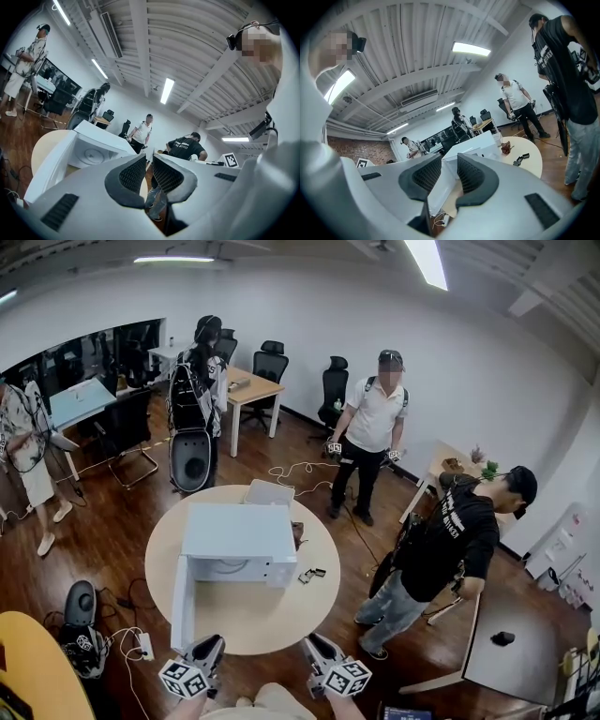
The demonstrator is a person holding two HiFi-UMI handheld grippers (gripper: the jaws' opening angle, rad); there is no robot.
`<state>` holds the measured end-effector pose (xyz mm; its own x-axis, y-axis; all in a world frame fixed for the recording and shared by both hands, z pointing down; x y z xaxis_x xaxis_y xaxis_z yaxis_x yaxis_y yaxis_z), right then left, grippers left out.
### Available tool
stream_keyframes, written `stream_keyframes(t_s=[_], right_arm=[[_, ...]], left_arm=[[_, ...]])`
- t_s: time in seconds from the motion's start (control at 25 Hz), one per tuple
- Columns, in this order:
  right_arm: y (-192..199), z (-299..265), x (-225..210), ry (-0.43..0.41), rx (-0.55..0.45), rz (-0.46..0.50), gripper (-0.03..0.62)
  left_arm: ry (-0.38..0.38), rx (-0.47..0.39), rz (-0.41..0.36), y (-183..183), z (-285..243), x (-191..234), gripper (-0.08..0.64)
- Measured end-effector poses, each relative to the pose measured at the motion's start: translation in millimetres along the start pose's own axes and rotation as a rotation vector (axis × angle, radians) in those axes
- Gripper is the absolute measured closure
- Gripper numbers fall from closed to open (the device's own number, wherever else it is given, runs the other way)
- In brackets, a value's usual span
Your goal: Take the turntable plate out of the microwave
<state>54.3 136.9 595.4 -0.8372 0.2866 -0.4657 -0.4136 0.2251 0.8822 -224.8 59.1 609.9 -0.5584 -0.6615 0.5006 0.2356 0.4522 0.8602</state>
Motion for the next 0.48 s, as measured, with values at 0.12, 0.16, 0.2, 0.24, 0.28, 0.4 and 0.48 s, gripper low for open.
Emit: stream_keyframes(t_s=[0.12,0.16,0.2,0.24,0.28,0.4,0.48], right_arm=[[3,-6,-3,-0.01,0.001,-0.006,0.492],[3,-9,-3,-0.018,0.004,-0.006,0.492],[2,-11,-3,-0.025,0.007,-0.007,0.492],[1,-12,-5,-0.031,0.01,-0.007,0.492],[-1,-12,-9,-0.036,0.012,-0.009,0.492],[-6,-14,-28,-0.045,0.018,-0.02,0.492],[-12,-16,-42,-0.049,0.026,-0.024,0.492]], left_arm=[[-0.009,0.002,0.002,0,-5,3,0.531],[-0.016,0.003,0.004,-1,-7,3,0.531],[-0.02,0.003,0.004,-2,-10,3,0.531],[-0.023,0.002,0.004,-3,-13,2,0.531],[-0.025,0.001,0.003,-3,-18,0,0.531],[-0.035,0.001,-0.001,-1,-35,-5,0.531],[-0.047,-0.002,-0.001,-2,-47,-7,0.531]])
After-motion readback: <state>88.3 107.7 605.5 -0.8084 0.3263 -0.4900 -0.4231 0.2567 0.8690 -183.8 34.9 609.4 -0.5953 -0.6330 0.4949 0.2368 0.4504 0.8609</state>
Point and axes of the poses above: the fingertips, and each gripper's own axes: z backward along the fingers, x to its left, y out of its underside, the point moved 4 cm from there along z, backward along the fingers, and after that the axes turned 4 degrees about -y, right-handed, at the moved point
